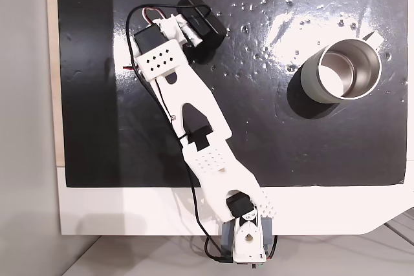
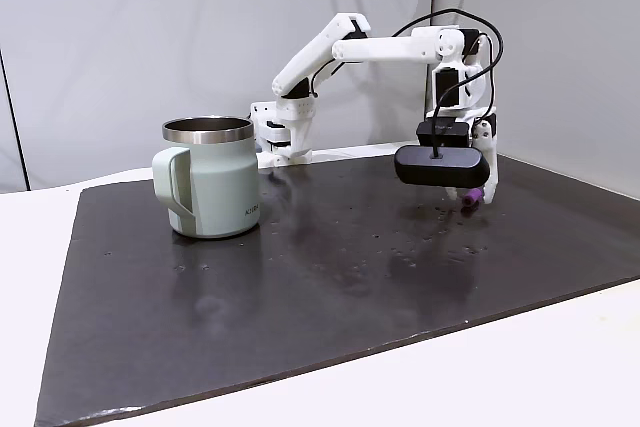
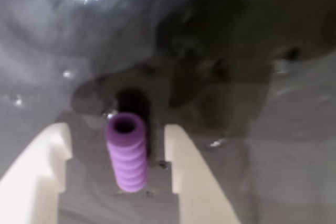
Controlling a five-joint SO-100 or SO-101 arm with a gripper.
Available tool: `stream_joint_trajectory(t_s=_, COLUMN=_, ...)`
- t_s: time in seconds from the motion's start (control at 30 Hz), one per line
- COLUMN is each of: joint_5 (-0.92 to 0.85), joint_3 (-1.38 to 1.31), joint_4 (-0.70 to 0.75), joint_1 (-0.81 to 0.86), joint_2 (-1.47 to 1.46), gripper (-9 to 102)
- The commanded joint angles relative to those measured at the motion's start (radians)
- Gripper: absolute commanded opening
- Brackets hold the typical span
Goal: Grasp a pengrip and put it in the cup.
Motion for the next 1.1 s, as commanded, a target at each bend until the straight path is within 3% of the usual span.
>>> stream_joint_trajectory(t_s=0.0, joint_5=-0.015, joint_3=-0.098, joint_4=0.014, joint_1=-0.025, joint_2=-0.011, gripper=17)
stream_joint_trajectory(t_s=0.13, joint_5=-0.037, joint_3=-0.137, joint_4=0.032, joint_1=-0.061, joint_2=-0.049, gripper=15)
stream_joint_trajectory(t_s=0.37, joint_5=-0.055, joint_3=-0.161, joint_4=0.048, joint_1=-0.087, joint_2=-0.075, gripper=1)
stream_joint_trajectory(t_s=0.63, joint_5=-0.049, joint_3=-0.158, joint_4=0.066, joint_1=-0.075, joint_2=-0.028, gripper=0)
stream_joint_trajectory(t_s=1.07, joint_5=0.144, joint_3=0.08, joint_4=0.046, joint_1=0.207, joint_2=0.417, gripper=0)
